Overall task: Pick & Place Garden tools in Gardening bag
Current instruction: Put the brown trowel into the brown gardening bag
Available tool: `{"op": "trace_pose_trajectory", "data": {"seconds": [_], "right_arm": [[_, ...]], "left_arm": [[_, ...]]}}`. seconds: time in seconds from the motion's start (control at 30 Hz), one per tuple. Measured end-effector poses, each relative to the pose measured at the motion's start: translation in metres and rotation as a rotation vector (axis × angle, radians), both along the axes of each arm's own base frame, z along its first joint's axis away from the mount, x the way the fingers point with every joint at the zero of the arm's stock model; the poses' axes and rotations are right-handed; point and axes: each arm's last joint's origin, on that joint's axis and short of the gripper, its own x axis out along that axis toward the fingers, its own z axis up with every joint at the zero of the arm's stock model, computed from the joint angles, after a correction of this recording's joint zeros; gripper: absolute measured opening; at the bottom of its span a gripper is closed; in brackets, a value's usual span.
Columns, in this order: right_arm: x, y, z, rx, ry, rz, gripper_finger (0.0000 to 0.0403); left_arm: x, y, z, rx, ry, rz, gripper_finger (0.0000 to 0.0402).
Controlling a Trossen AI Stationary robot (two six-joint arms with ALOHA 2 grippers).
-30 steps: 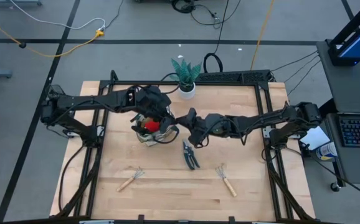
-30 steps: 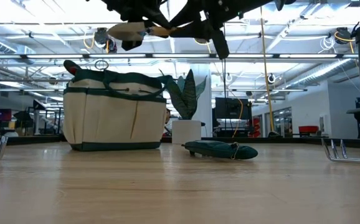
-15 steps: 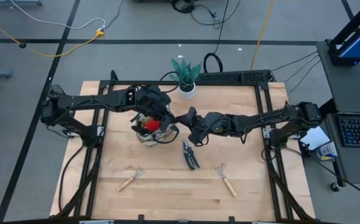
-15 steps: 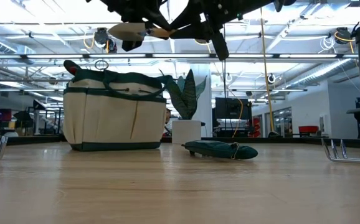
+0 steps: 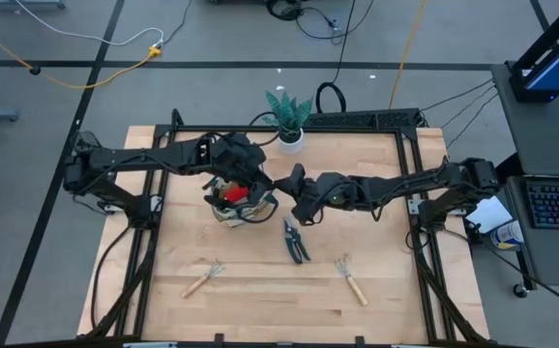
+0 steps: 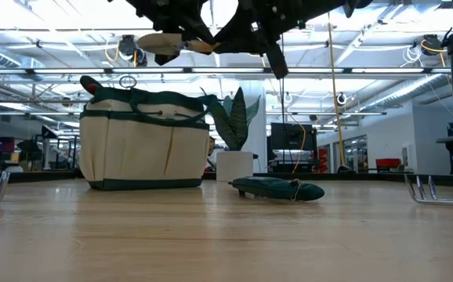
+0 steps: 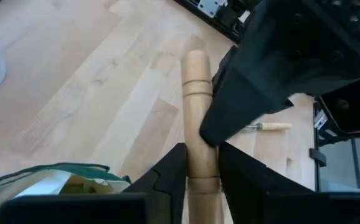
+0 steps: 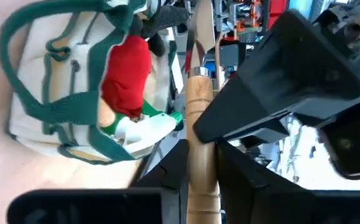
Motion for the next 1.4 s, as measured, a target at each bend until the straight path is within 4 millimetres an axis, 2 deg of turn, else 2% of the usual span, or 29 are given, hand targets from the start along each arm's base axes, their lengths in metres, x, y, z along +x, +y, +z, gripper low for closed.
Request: {"op": "trace_pose_trajectory", "data": {"seconds": [0.23, 0.43, 0.53, 0.67, 0.83, 0.93, 1.1, 1.4], "right_arm": [[-0.004, -0.001, -0.012, 0.089, 0.089, -0.047, 0.0053], [-0.006, -0.001, -0.014, 0.13, 0.1, -0.063, 0.0052], [-0.008, -0.003, -0.01, 0.144, 0.09, -0.073, 0.0051], [-0.012, -0.007, -0.005, 0.154, 0.073, -0.085, 0.0047], [-0.014, -0.009, 0.007, 0.199, 0.065, -0.065, 0.0017], [-0.013, -0.012, 0.013, 0.281, 0.123, -0.05, 0.0001], [-0.01, -0.02, 0.035, 0.432, 0.081, 0.053, 0.0], [-0.011, -0.034, 0.036, 0.517, 0.069, -0.012, 0.0008]], "left_arm": [[0.0, 0.0, 0.001, 0.125, -0.016, -0.087, 0.0155], [-0.005, -0.006, -0.003, 0.229, 0.048, -0.193, 0.0165], [-0.012, -0.013, -0.011, 0.266, 0.154, -0.263, 0.0165], [-0.022, -0.023, -0.02, 0.401, 0.325, -0.32, 0.0165], [-0.028, -0.033, -0.025, 0.523, 0.441, -0.339, 0.0165], [-0.032, -0.04, -0.027, 0.524, 0.478, -0.379, 0.0166], [-0.034, -0.049, -0.03, 0.53, 0.515, -0.417, 0.0166], [-0.035, -0.054, -0.03, 0.537, 0.519, -0.43, 0.0166]]}}
